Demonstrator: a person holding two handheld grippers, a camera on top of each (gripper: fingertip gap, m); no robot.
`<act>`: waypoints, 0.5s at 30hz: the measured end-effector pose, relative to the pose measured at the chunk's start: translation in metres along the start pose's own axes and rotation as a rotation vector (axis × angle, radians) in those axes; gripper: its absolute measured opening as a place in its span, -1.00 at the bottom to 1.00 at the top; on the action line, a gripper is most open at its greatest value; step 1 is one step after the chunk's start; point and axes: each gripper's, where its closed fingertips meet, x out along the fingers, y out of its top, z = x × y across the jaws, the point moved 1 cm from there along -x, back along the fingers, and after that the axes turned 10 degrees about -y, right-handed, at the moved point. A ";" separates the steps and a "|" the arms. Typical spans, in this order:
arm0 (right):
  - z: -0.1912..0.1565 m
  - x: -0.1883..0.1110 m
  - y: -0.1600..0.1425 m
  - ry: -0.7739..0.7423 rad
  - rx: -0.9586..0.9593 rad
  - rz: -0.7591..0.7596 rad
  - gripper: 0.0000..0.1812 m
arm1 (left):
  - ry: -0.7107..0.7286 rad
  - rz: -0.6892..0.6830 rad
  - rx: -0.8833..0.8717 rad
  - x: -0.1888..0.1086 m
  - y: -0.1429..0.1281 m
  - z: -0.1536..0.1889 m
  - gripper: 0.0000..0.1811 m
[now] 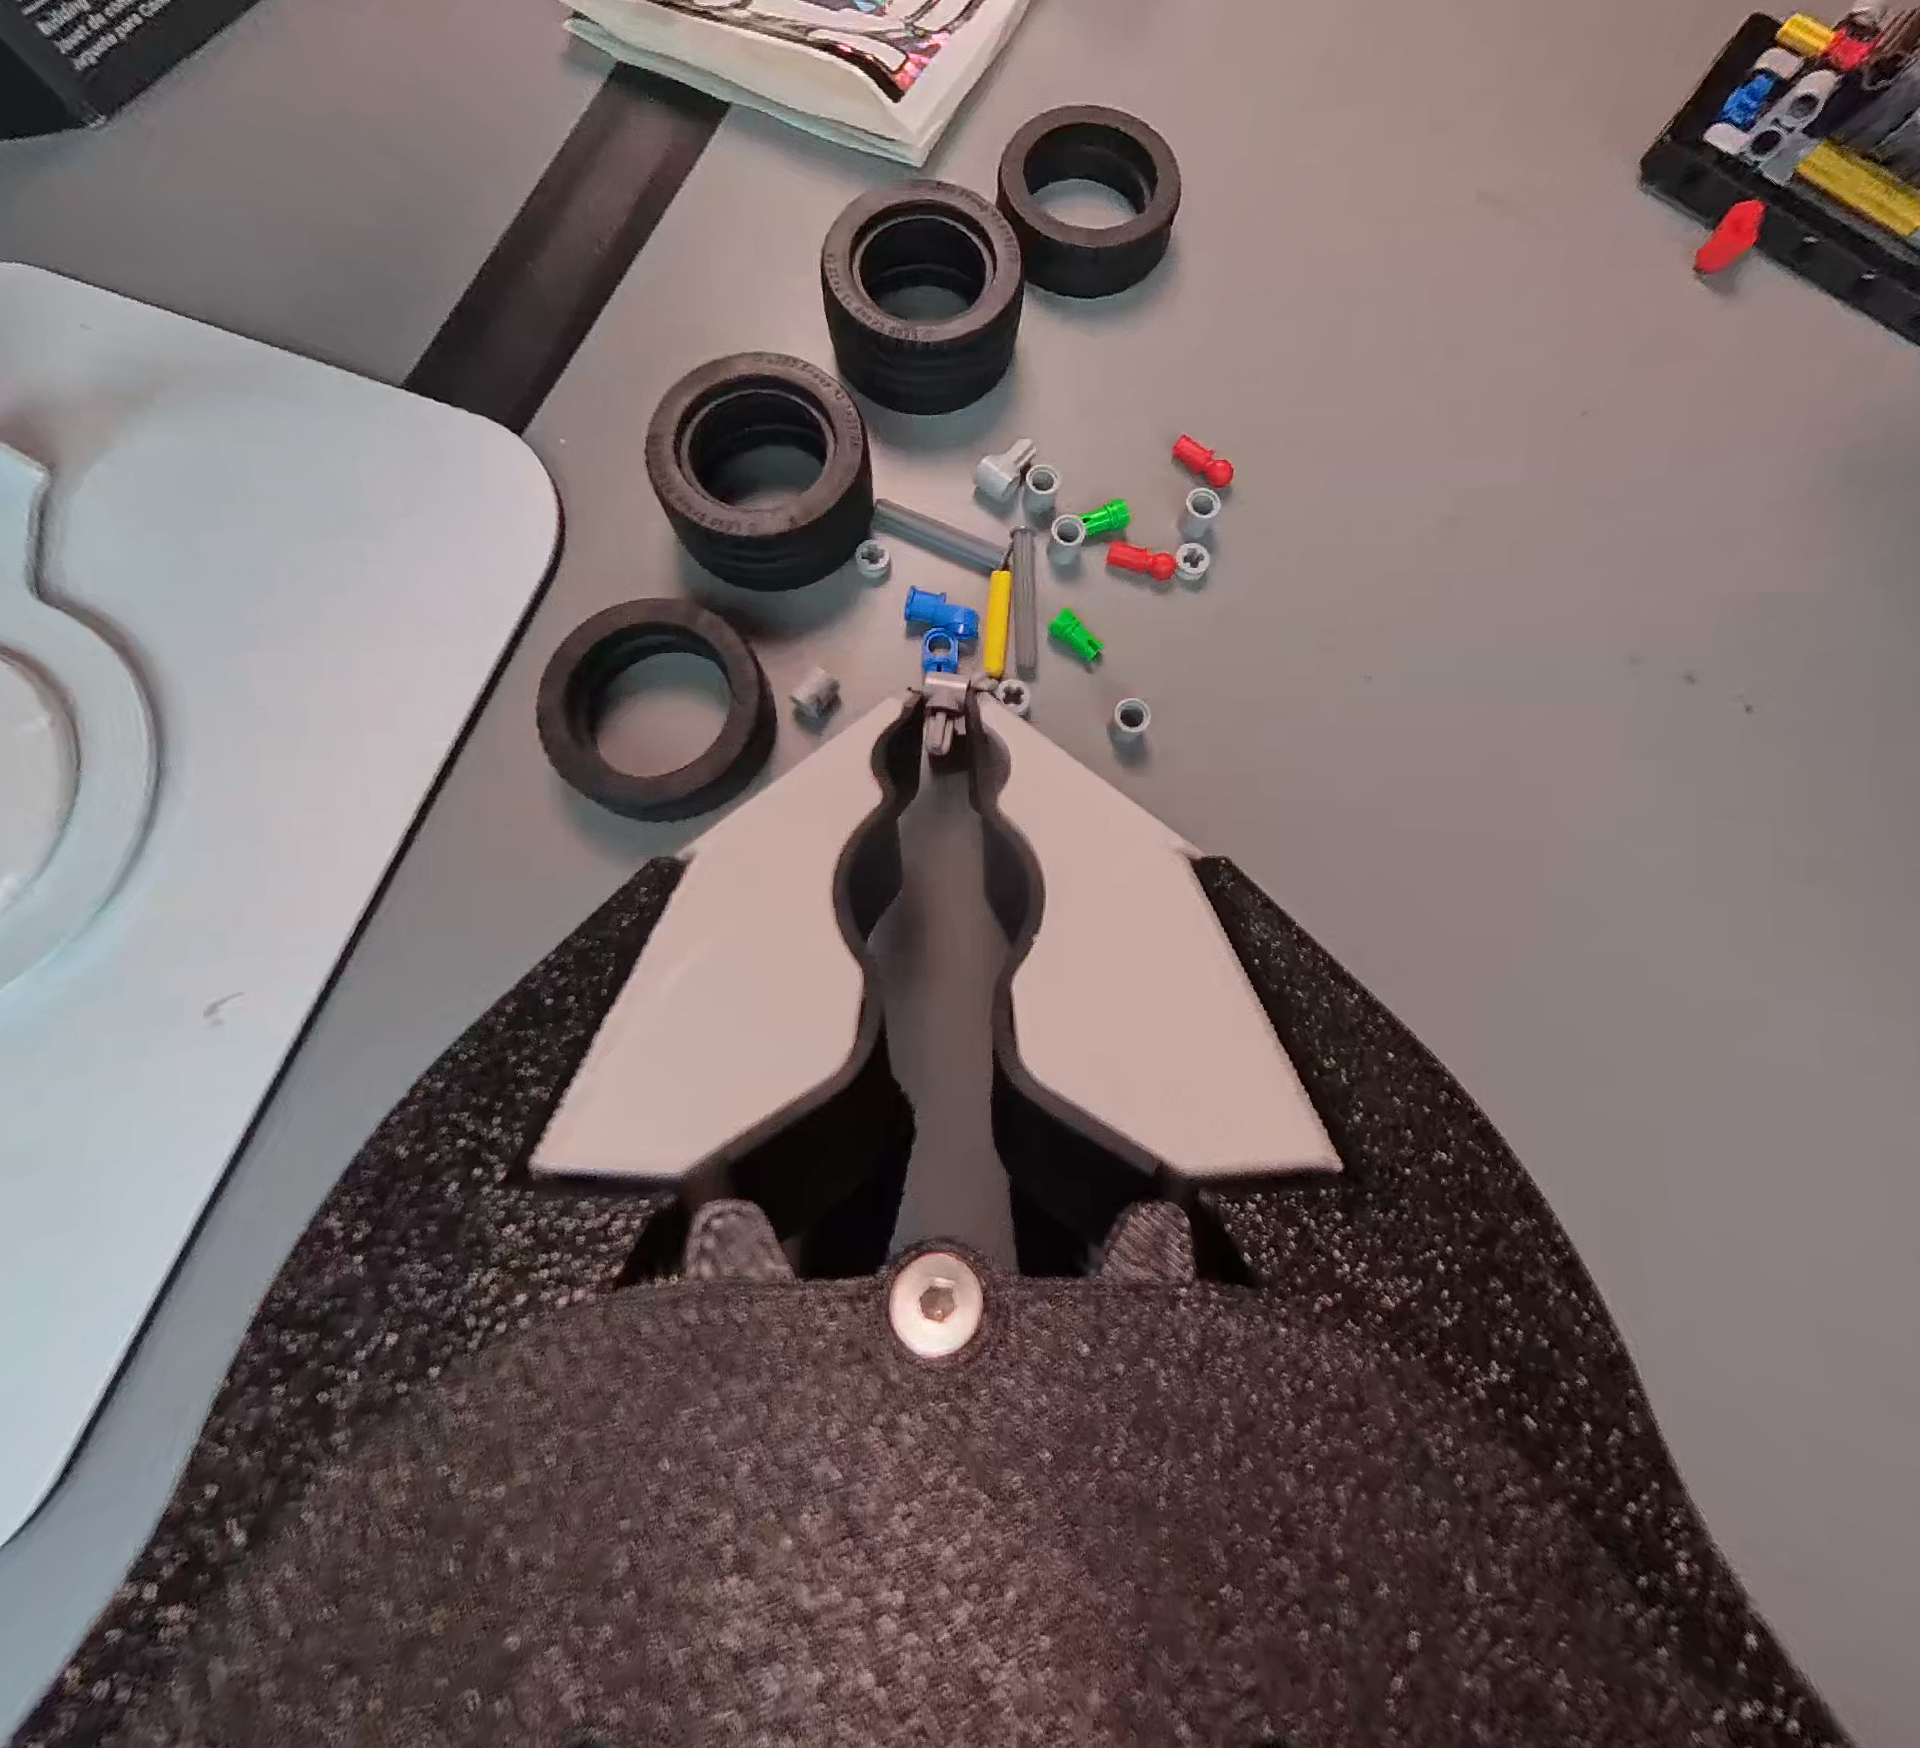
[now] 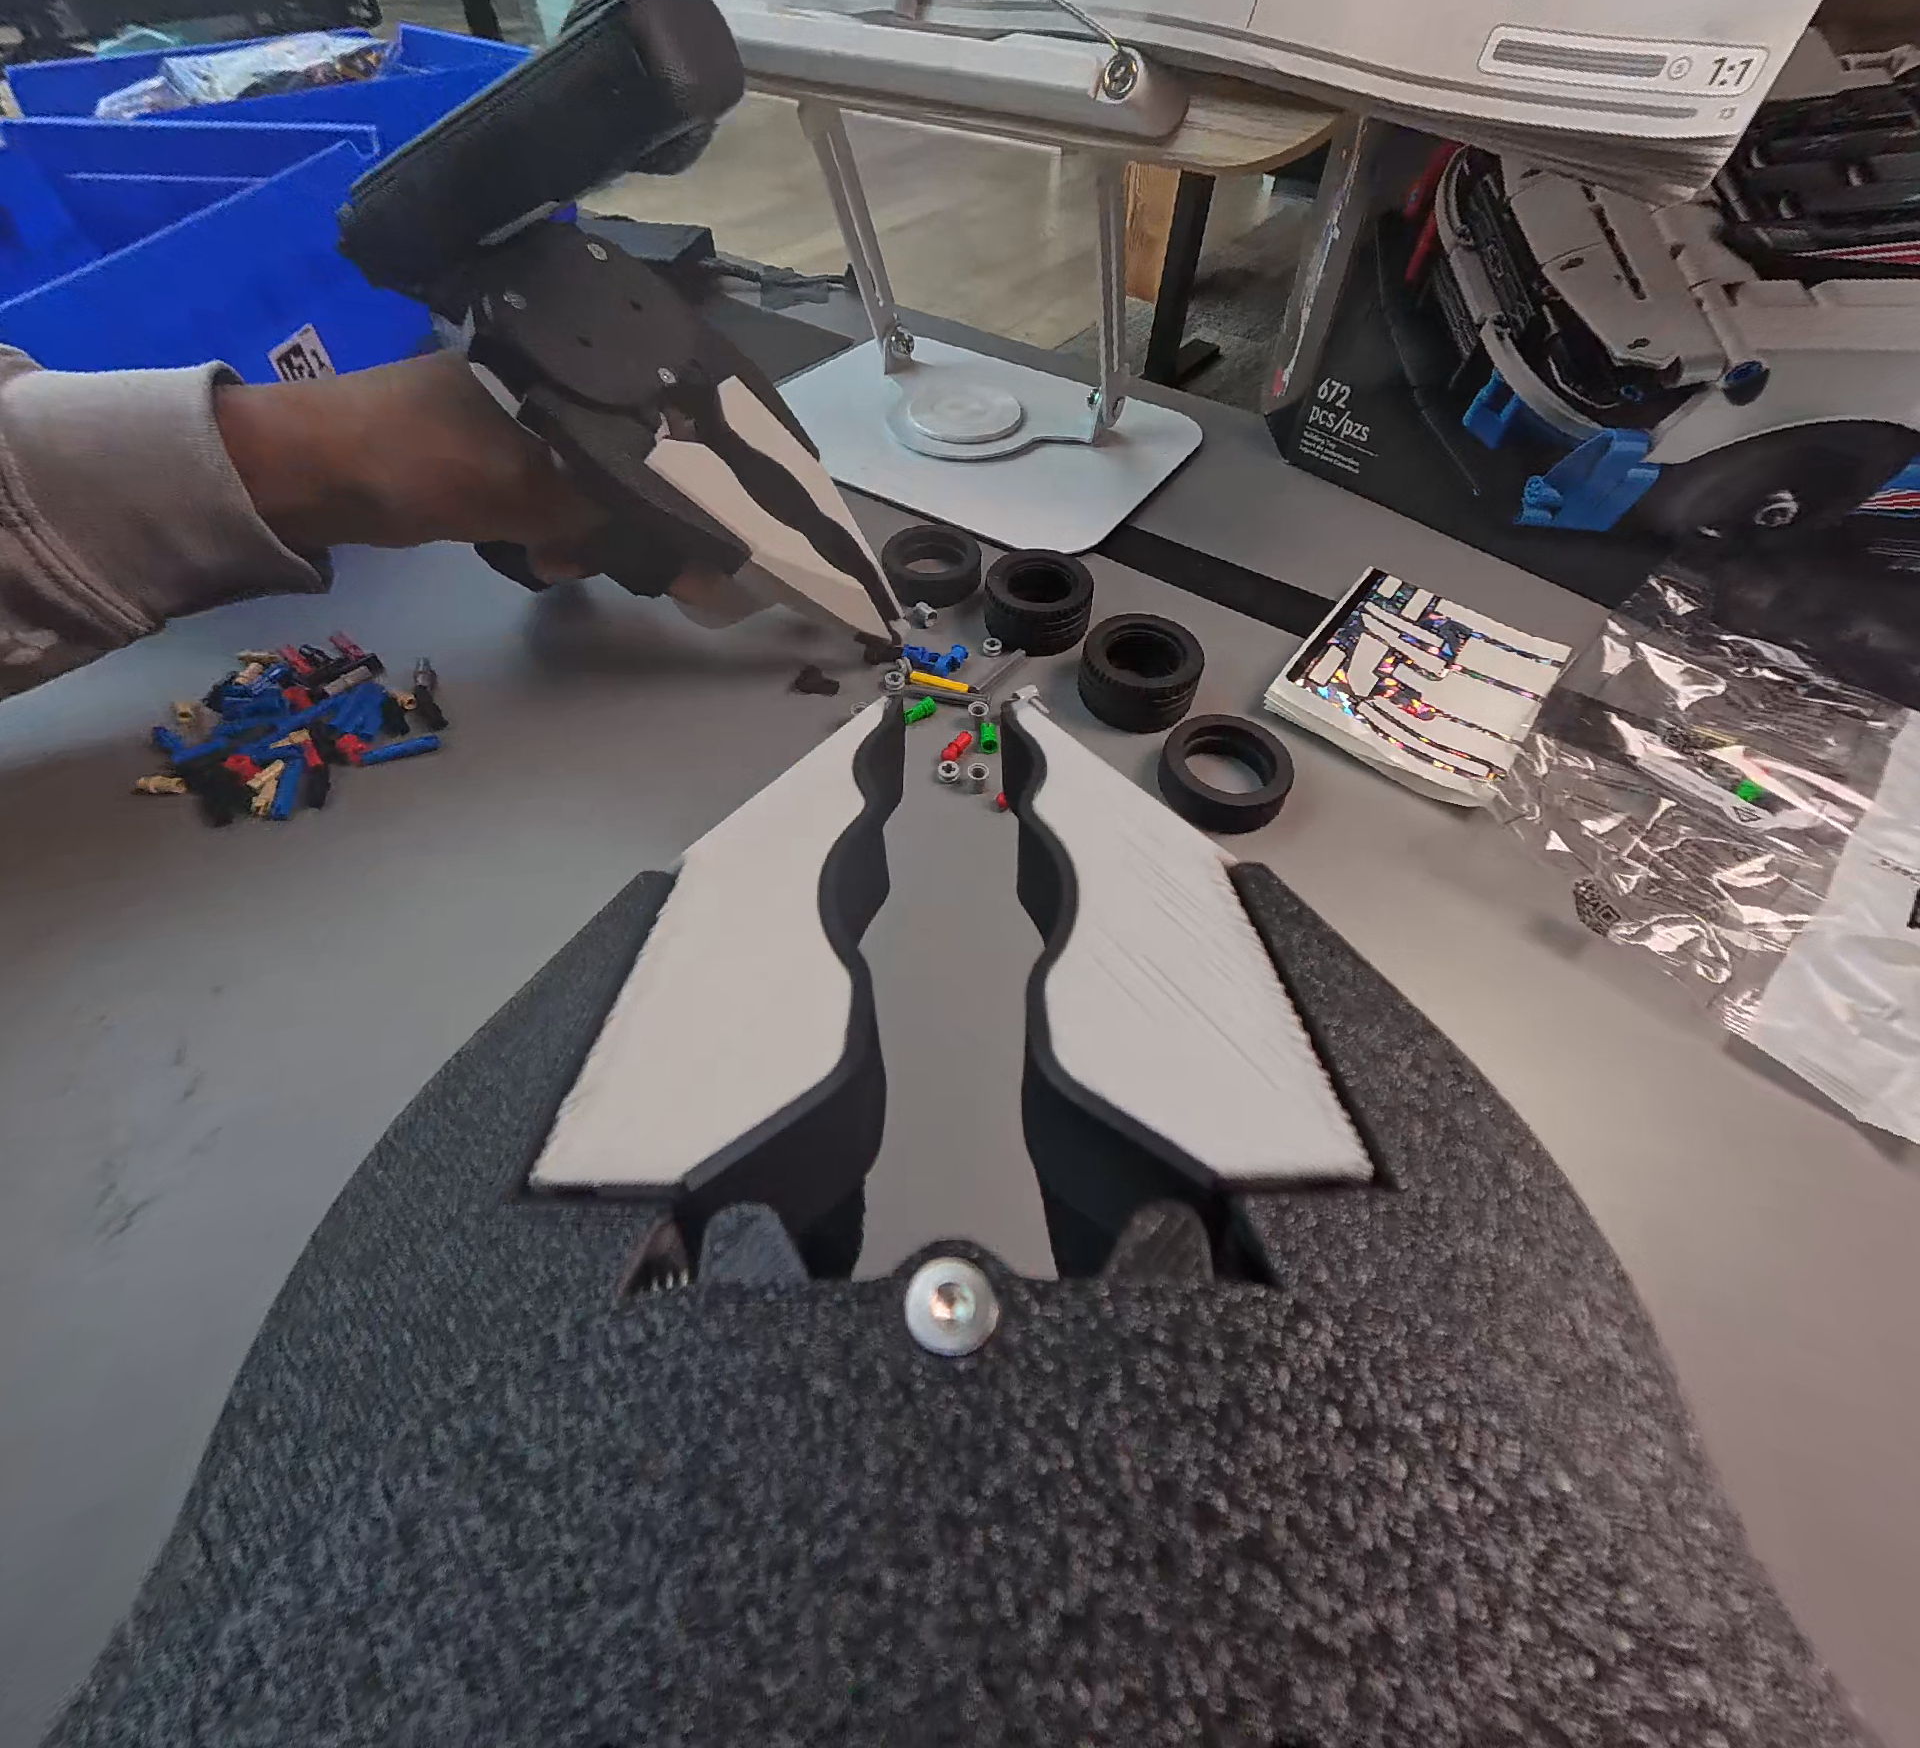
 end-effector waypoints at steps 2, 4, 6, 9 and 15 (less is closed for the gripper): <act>-0.004 0.000 -0.003 -0.002 -0.029 -0.007 -0.80 | 0.024 -0.001 -0.003 0.005 0.002 -0.002 -0.91; -0.007 -0.002 -0.004 -0.004 -0.049 -0.001 -0.80 | 0.016 0.037 -0.020 0.004 0.010 0.002 -0.80; -0.009 -0.003 -0.003 -0.004 -0.050 0.008 -0.80 | 0.014 0.110 -0.021 -0.006 0.025 0.007 -0.72; -0.008 -0.003 0.002 -0.016 -0.036 0.030 -0.80 | 0.046 0.245 -0.005 -0.038 0.050 0.017 -0.64; -0.018 -0.003 0.025 -0.010 -0.008 0.108 -0.73 | 0.227 0.559 0.038 -0.137 0.075 0.038 -0.59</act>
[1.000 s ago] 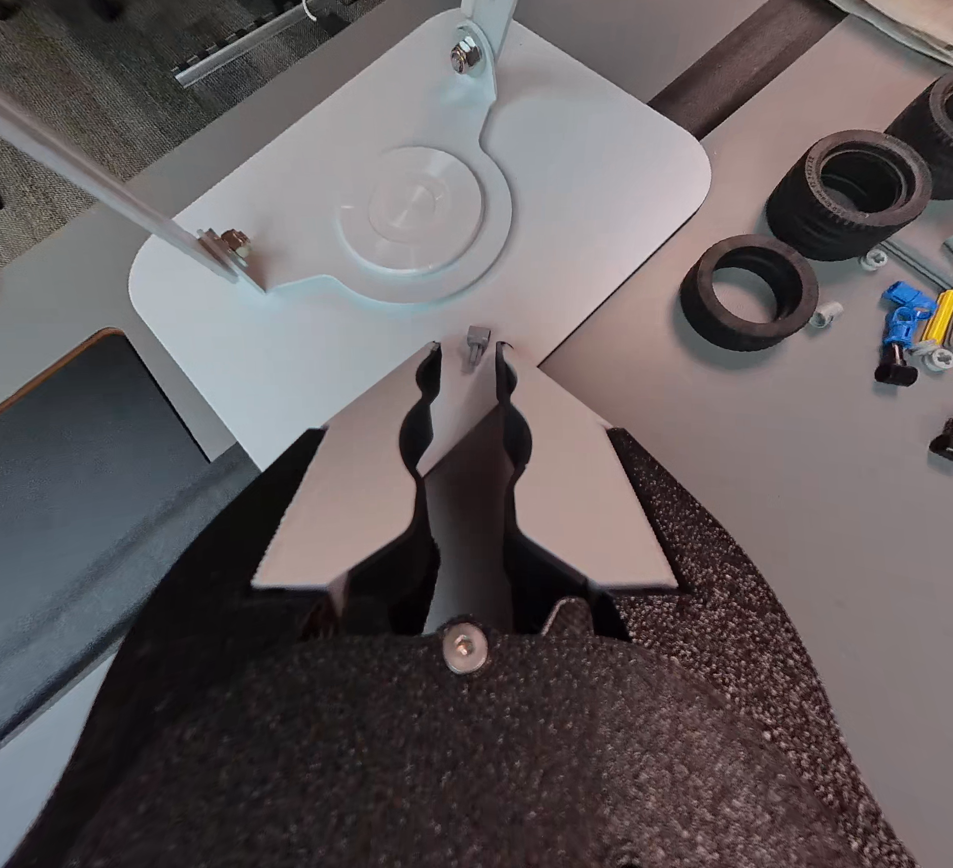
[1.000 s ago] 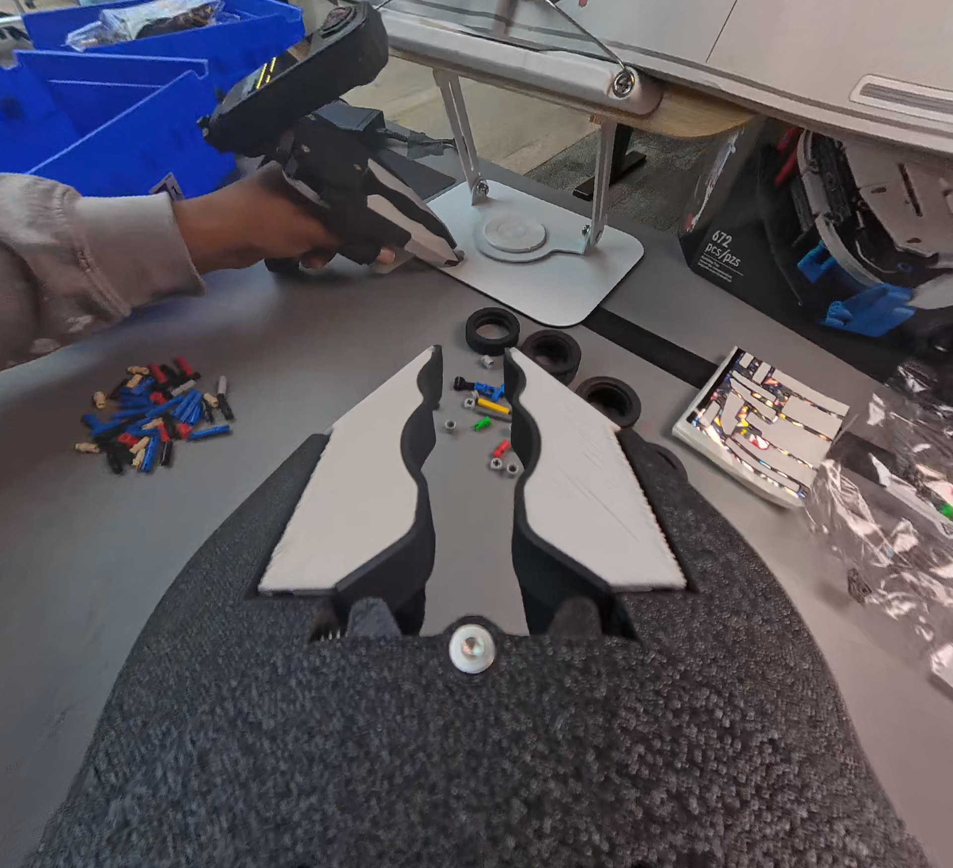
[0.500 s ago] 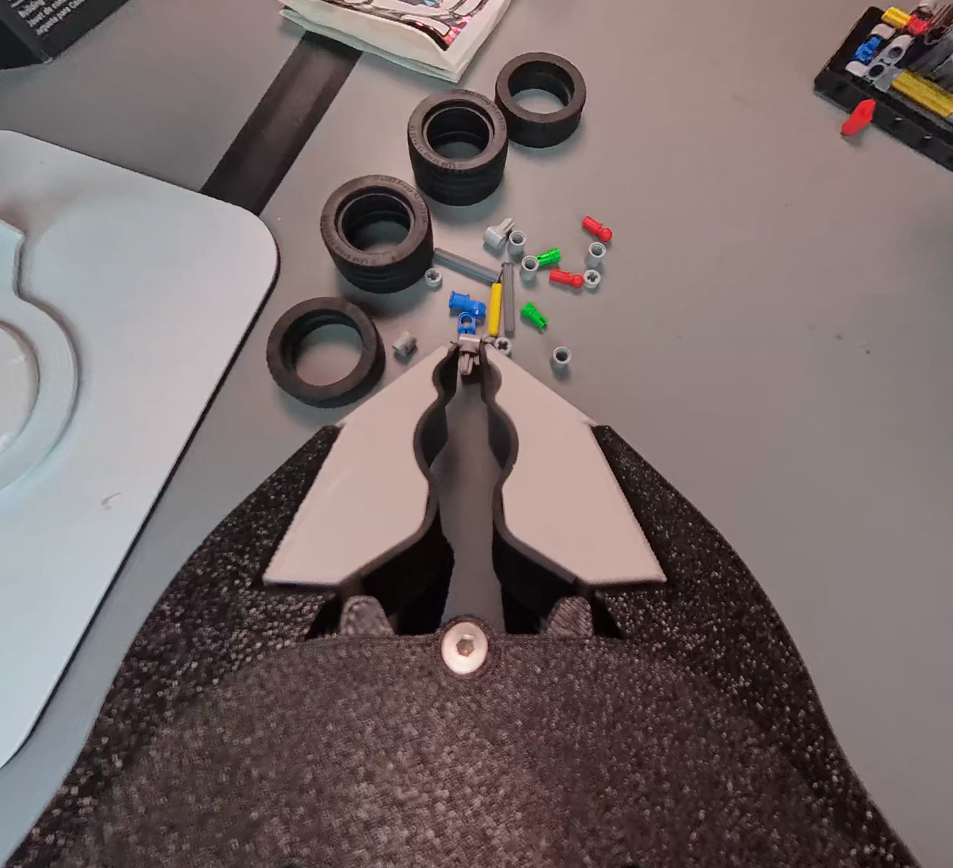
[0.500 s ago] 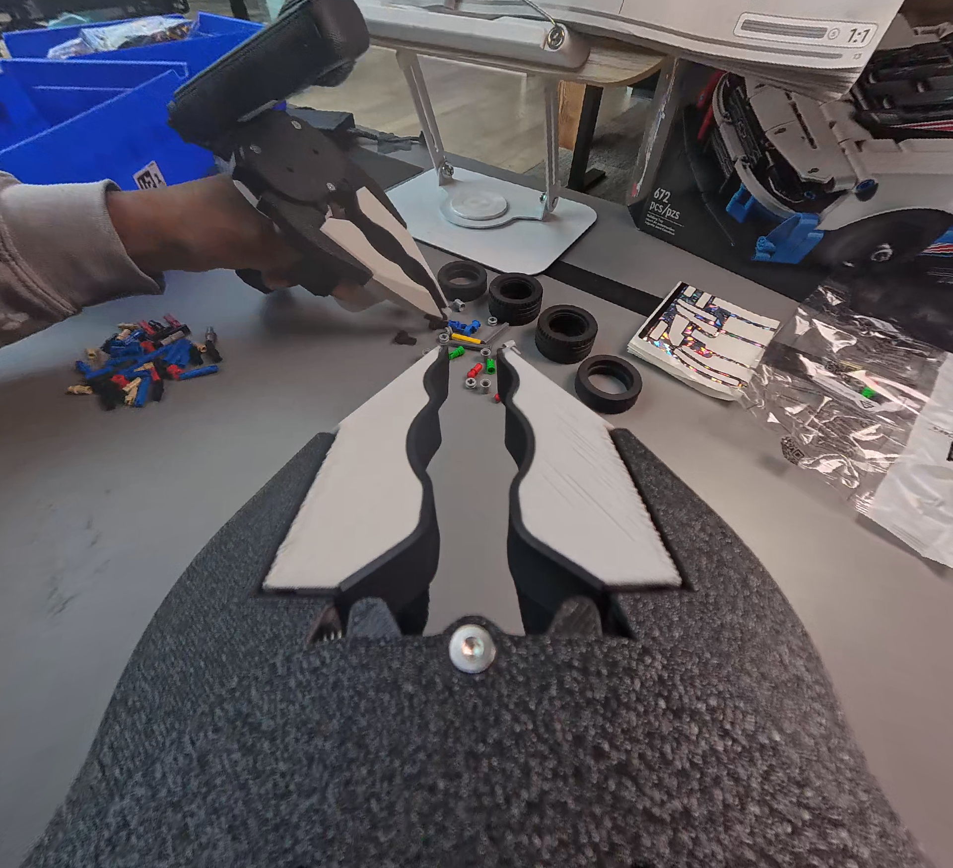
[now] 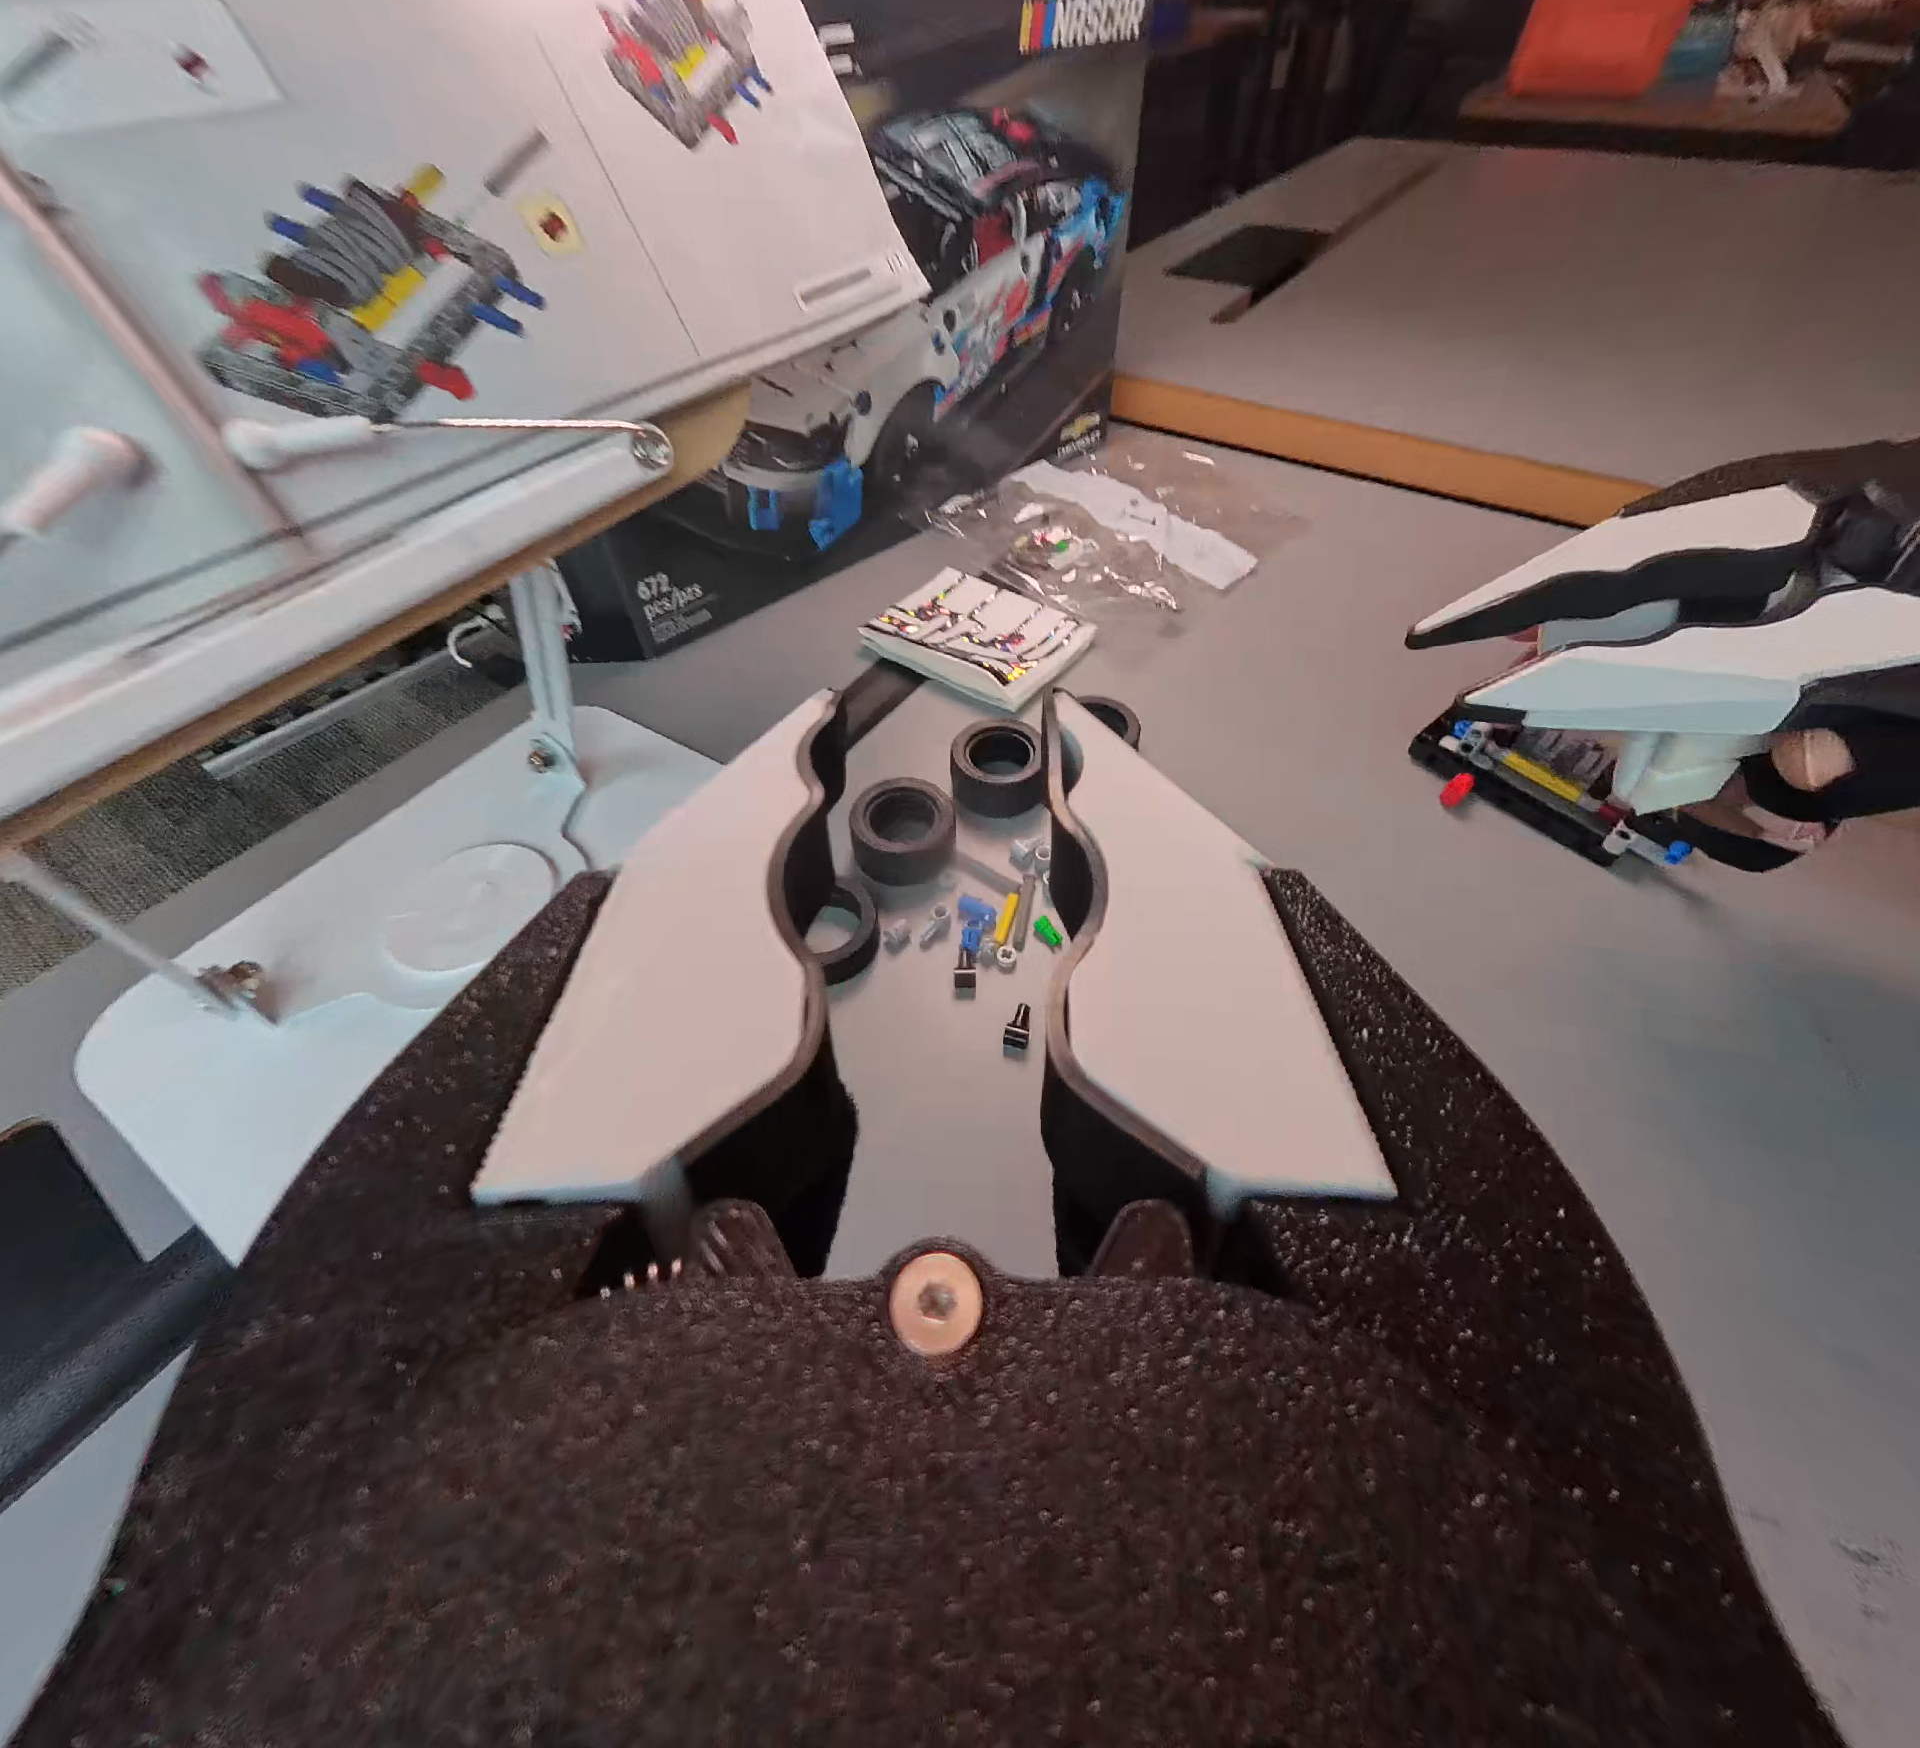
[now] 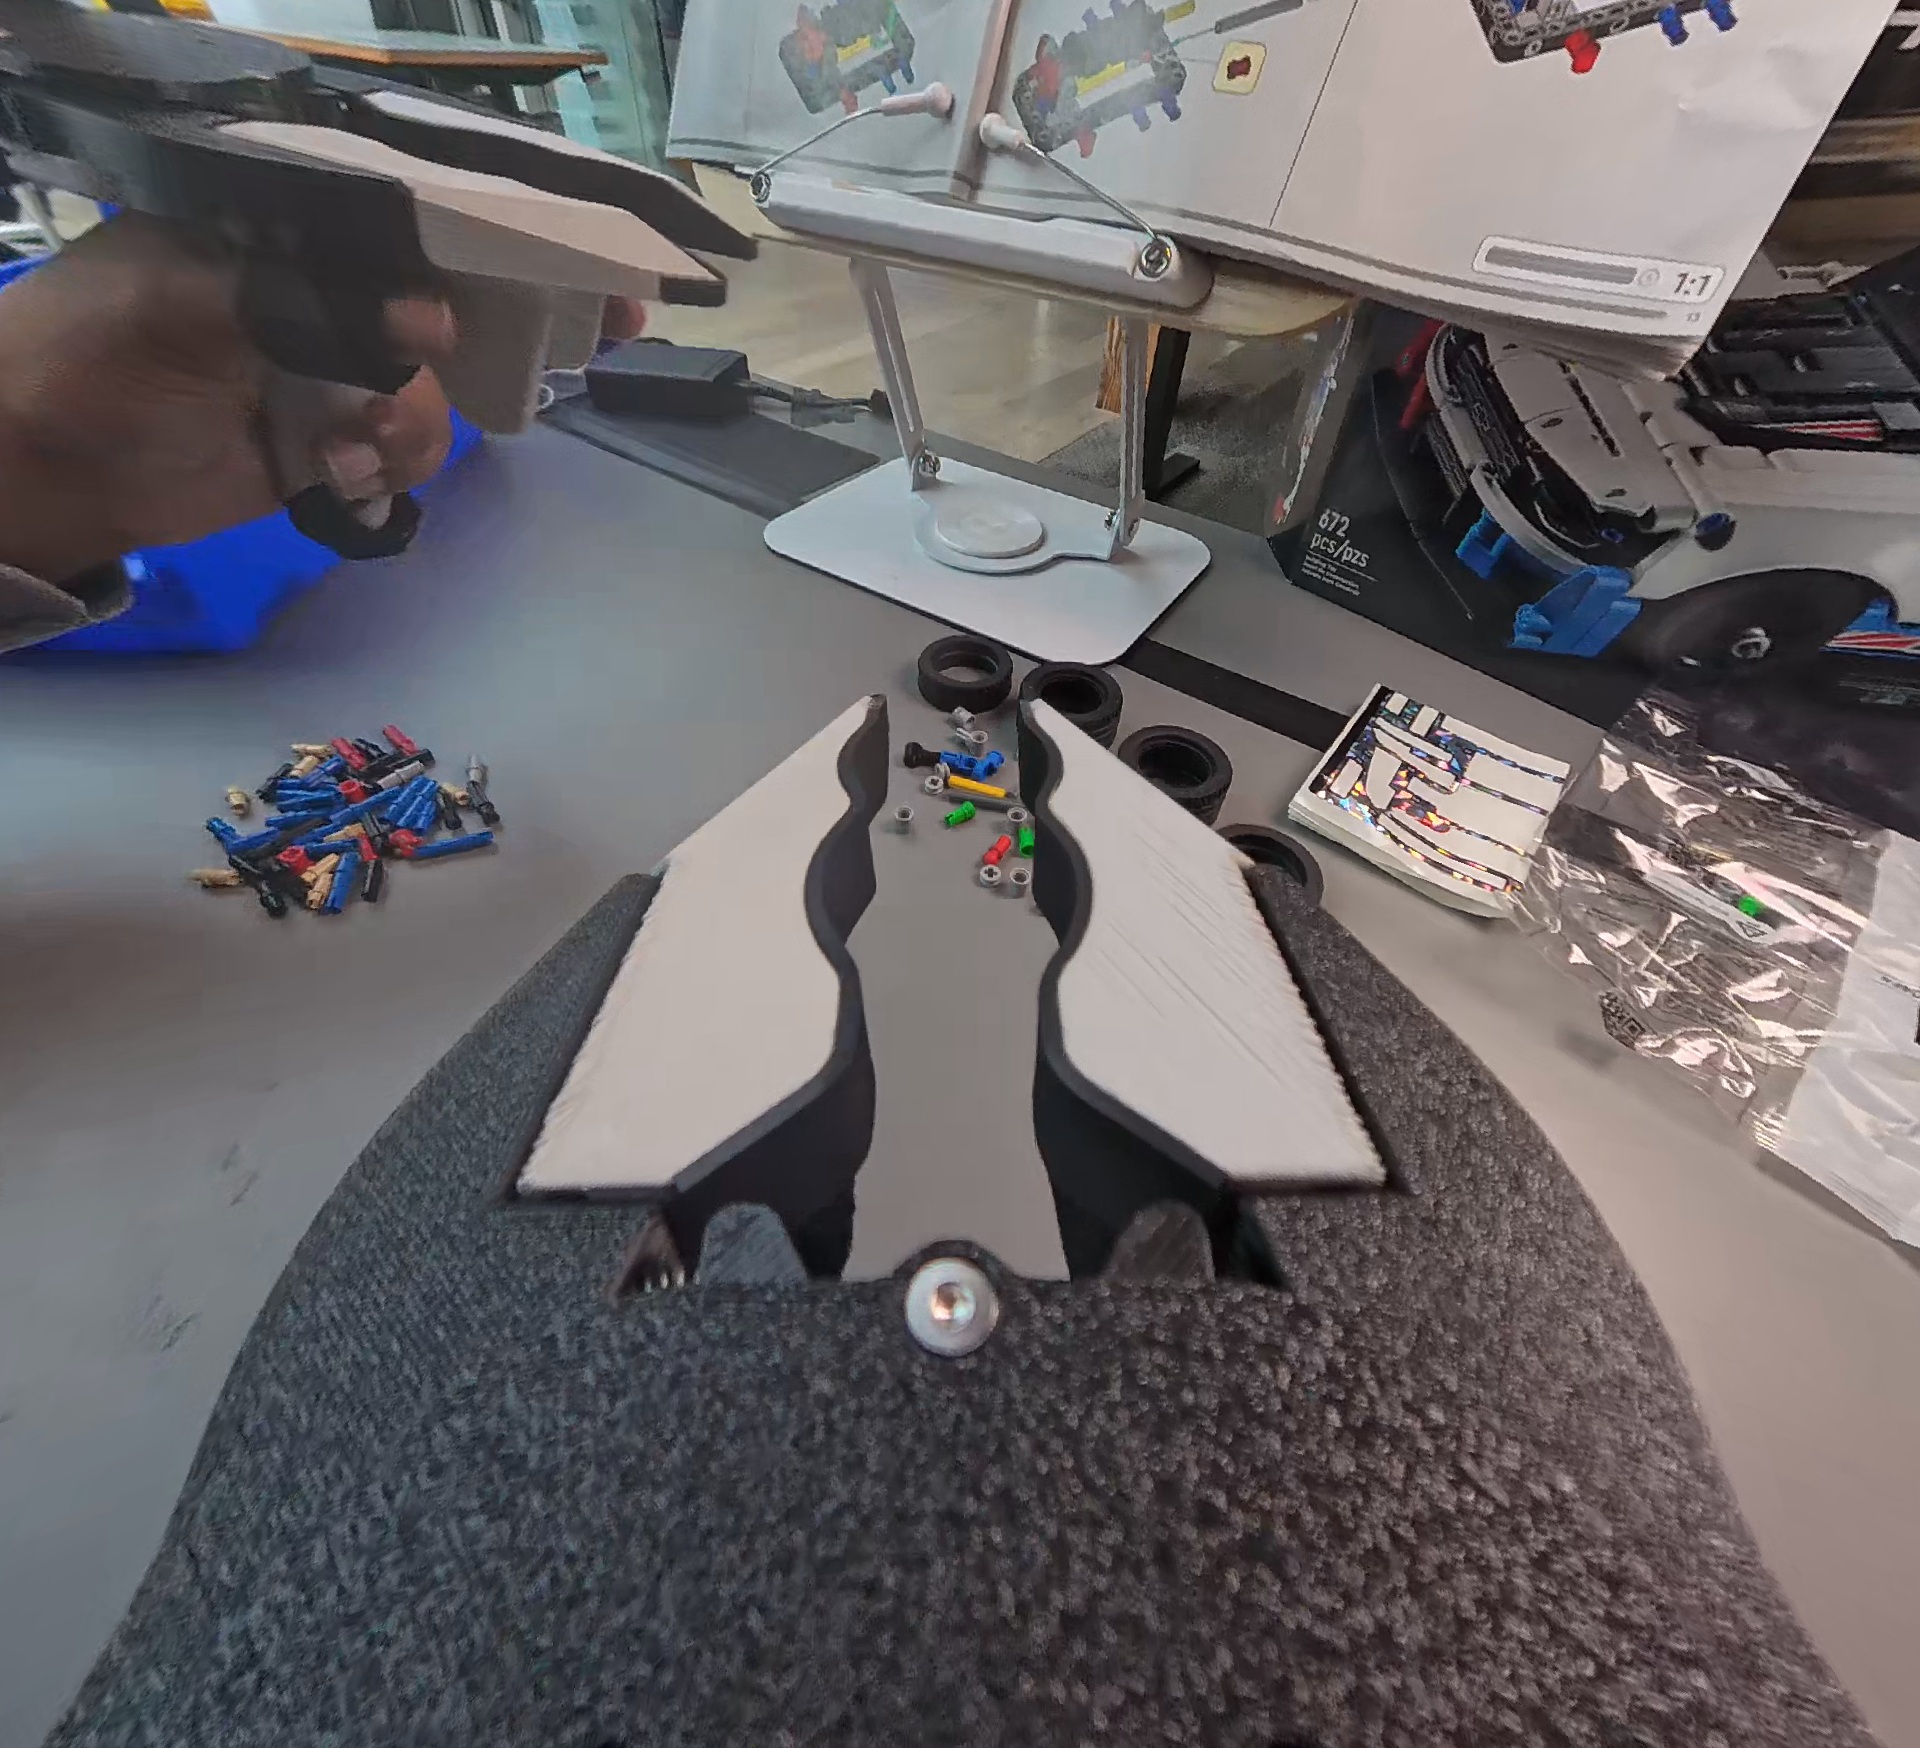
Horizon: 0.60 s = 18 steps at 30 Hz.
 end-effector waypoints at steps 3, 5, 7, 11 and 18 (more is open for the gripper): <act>-0.003 0.004 0.017 -0.019 -0.008 0.034 -0.69 | 0.096 0.102 0.011 -0.046 0.014 0.000 -0.60; -0.005 0.008 0.030 -0.035 -0.007 0.060 -0.68 | 0.144 0.152 0.001 -0.073 0.015 0.001 -0.60; -0.006 0.014 0.045 -0.051 -0.003 0.096 -0.67 | 0.176 0.181 -0.006 -0.095 0.010 0.005 -0.60; -0.003 0.032 0.074 -0.115 -0.005 0.189 -0.68 | 0.235 0.188 -0.001 -0.125 -0.019 0.012 -0.64; 0.049 0.085 0.121 -0.268 -0.001 0.330 -0.94 | 0.308 0.127 0.136 -0.124 -0.061 0.010 -0.67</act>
